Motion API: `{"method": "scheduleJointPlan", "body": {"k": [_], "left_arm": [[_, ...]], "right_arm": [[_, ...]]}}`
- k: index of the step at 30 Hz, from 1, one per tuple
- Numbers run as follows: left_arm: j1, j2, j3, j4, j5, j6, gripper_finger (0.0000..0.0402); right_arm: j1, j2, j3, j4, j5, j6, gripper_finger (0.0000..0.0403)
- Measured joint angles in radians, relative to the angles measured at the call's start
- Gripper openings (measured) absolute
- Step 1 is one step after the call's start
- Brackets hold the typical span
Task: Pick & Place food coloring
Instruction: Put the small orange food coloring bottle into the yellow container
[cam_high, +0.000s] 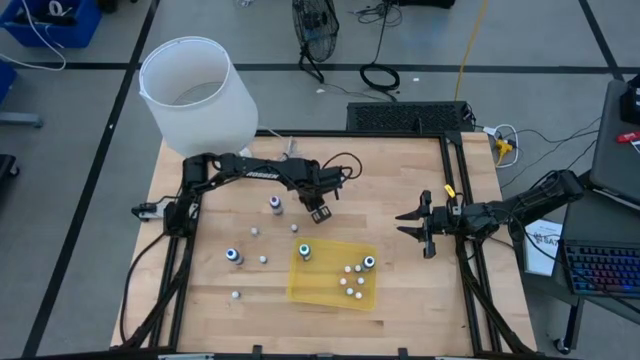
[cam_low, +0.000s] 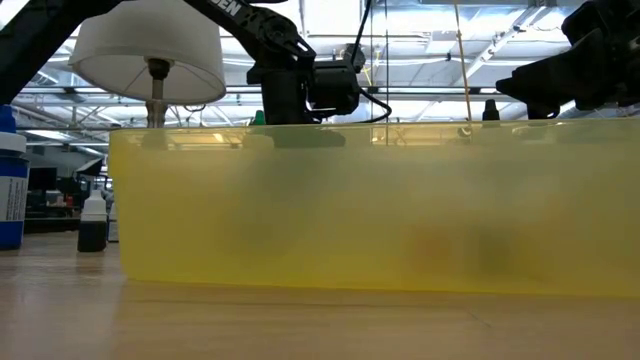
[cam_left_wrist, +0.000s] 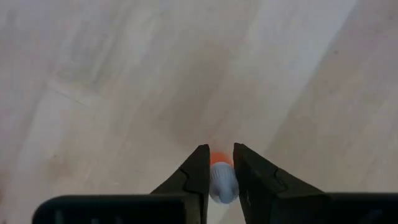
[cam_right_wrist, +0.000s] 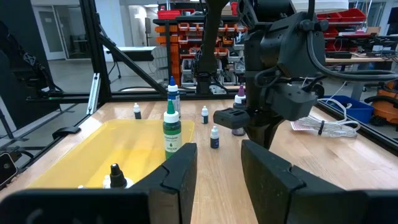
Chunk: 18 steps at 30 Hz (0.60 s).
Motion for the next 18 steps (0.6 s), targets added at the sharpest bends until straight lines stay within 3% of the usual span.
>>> {"method": "scheduleJointPlan", "body": {"k": [6,18], "left_arm": [[0.000,0.000,0.000,-0.002,0.065,-0.001,0.0098],[0.000,0.000,0.000,-0.034,0.065,-0.006,0.0186]], "right_arm": [[0.000,0.000,0.000,0.000,0.000,0.000,0.0114],[0.000,0.000,0.000,0.000,0.000,0.000,0.0114]]}}
